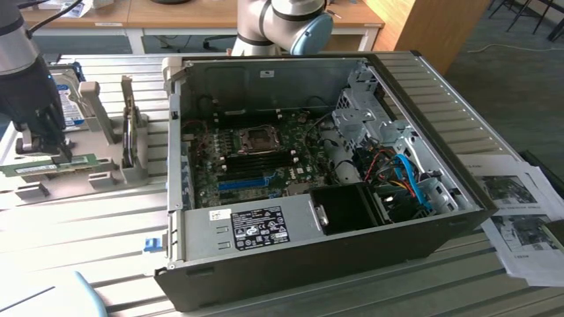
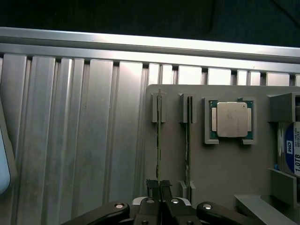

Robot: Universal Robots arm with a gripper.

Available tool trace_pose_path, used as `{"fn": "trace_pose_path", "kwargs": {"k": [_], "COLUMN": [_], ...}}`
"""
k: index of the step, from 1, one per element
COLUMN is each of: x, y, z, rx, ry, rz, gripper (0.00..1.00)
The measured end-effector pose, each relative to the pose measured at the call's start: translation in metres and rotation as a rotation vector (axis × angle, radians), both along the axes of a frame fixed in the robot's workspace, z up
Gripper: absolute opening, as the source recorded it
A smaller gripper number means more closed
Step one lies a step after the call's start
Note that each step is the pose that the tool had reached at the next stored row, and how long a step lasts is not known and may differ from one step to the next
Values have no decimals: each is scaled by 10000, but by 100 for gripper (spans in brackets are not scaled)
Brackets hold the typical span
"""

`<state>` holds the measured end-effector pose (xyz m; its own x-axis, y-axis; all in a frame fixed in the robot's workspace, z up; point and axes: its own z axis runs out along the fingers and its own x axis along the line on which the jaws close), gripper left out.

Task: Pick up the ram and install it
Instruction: 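Pick up the ram and move it above insertion slot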

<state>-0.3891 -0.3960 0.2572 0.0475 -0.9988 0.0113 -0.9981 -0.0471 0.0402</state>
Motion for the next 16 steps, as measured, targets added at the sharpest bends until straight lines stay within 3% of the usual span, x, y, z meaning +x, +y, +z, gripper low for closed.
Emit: {"fn": "trace_pose_path", "kwargs": {"k": [9, 16], "x": [0, 0], "y": [0, 1], "z": [71, 137], "rx": [-112, -147], "ry": [0, 0], "rz": [-10, -37], "gripper": [11, 11]}}
